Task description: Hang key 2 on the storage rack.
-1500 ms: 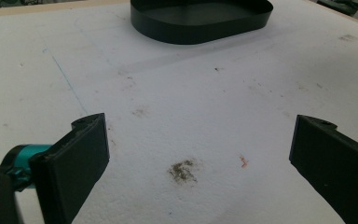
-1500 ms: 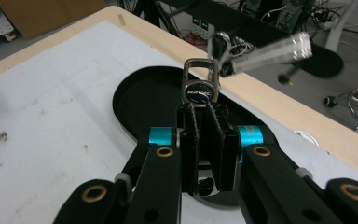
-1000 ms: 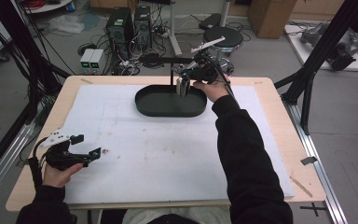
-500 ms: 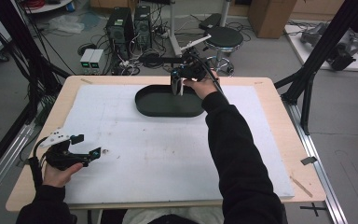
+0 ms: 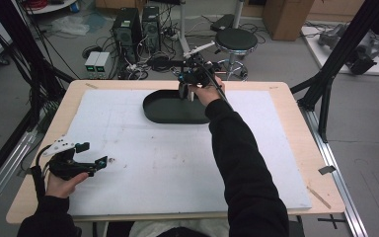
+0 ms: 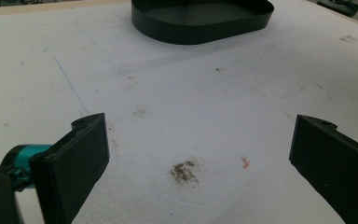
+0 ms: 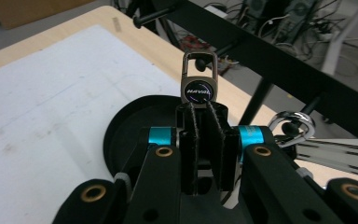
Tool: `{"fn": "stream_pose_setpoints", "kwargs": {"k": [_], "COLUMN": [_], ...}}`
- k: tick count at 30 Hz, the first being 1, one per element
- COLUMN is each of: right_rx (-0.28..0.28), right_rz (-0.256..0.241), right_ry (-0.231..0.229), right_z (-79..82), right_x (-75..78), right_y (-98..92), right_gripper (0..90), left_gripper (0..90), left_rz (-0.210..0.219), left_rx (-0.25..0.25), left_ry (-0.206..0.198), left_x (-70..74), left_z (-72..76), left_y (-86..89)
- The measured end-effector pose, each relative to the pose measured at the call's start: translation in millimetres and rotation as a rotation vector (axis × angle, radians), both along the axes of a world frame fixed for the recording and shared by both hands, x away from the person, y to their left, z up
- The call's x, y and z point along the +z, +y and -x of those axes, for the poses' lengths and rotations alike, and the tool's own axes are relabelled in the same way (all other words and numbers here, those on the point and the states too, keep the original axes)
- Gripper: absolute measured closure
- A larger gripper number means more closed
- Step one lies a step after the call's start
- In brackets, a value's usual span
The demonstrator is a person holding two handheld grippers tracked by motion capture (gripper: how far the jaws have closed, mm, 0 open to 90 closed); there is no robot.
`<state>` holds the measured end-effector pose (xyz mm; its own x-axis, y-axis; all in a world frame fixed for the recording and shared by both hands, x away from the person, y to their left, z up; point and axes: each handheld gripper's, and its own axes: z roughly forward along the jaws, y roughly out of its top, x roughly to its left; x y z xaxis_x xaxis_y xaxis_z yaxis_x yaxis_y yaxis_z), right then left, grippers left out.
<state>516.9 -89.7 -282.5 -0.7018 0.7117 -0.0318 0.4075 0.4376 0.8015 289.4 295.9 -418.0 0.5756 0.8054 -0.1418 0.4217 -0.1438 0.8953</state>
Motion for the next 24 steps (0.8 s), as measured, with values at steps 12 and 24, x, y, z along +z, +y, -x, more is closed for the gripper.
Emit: {"fn": "stream_pose_setpoints", "kwargs": {"k": [12,24], "right_rx": [-0.069,-0.162], "right_rz": [0.081,0.015], "right_ry": [-0.062,-0.091], "right_z": [-2.9,-14.6], "right_x": [-16.6,-28.9], "right_y": [20.7,23.7], "right_gripper": [83.6,83.1], "left_gripper": [5.2,5.2], "left_rz": [-0.002,-0.001], "left_rx": [0.004,0.001], "left_ry": [-0.002,0.0], "left_x": [0.3,0.0], "left_z": [0.2,-0.5], "left_y": [0.5,0.5]}}
